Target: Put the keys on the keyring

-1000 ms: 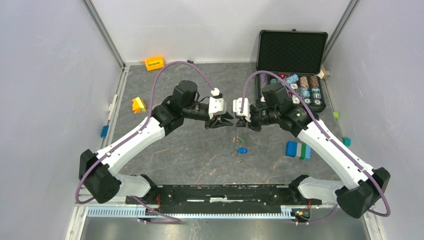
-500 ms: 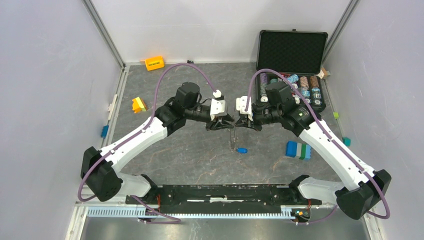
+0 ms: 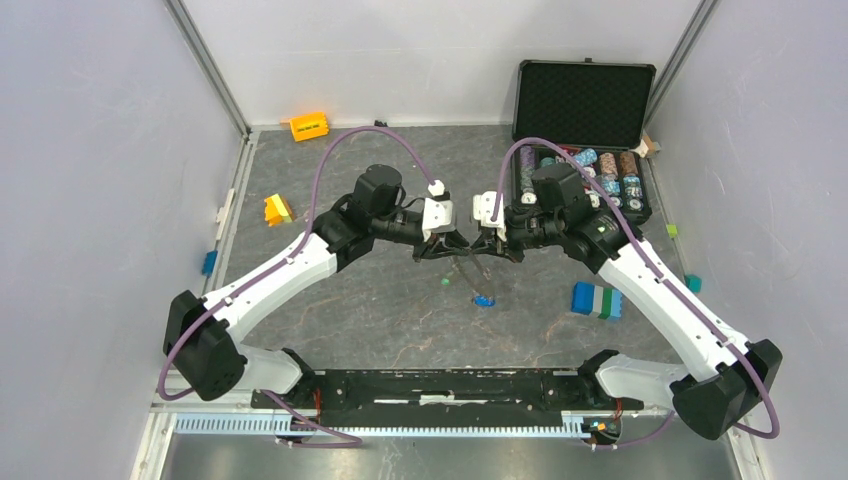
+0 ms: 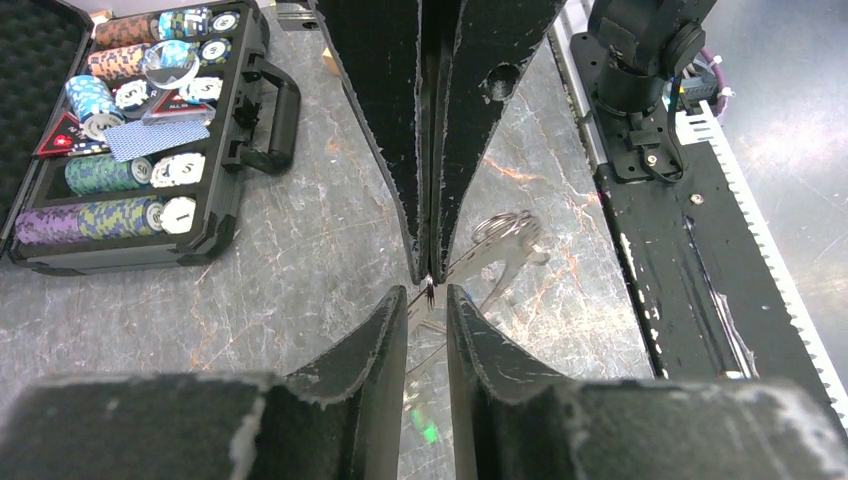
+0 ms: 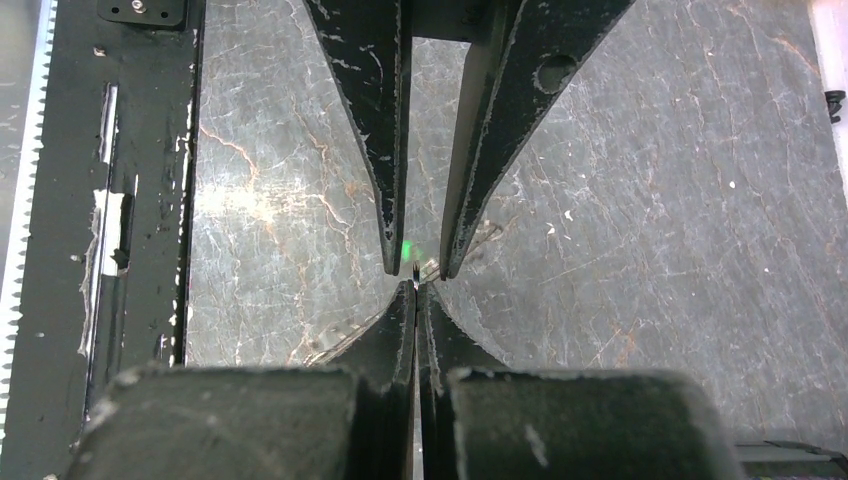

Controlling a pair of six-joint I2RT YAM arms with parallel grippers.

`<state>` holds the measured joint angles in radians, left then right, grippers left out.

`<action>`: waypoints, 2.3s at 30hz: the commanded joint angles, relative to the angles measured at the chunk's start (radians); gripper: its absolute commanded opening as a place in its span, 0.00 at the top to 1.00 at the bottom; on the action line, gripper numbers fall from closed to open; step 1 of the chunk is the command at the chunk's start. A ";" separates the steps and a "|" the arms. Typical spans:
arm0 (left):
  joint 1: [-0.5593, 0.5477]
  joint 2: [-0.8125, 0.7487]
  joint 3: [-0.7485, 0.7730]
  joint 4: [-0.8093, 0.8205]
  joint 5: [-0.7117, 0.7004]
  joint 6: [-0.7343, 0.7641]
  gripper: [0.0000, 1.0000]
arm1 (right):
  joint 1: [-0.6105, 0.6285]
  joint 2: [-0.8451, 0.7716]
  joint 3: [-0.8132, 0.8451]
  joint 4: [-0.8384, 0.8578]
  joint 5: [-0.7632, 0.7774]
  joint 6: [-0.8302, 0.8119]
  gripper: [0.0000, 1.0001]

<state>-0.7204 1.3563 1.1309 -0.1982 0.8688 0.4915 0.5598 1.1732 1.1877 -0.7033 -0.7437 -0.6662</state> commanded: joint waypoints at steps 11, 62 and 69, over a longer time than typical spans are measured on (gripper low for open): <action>-0.010 0.005 -0.002 0.033 0.020 -0.021 0.80 | -0.007 -0.028 0.004 0.055 -0.028 0.022 1.00; 0.047 -0.053 -0.121 0.297 0.205 -0.234 0.98 | -0.052 -0.101 -0.163 0.135 -0.138 -0.026 0.64; 0.047 -0.039 -0.123 0.309 0.204 -0.244 0.98 | -0.053 -0.101 -0.167 0.159 -0.169 -0.006 0.64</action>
<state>-0.6788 1.3231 1.0065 0.0406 1.0489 0.2848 0.5095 1.0790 1.0206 -0.5930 -0.8669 -0.6785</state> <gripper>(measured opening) 0.034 0.364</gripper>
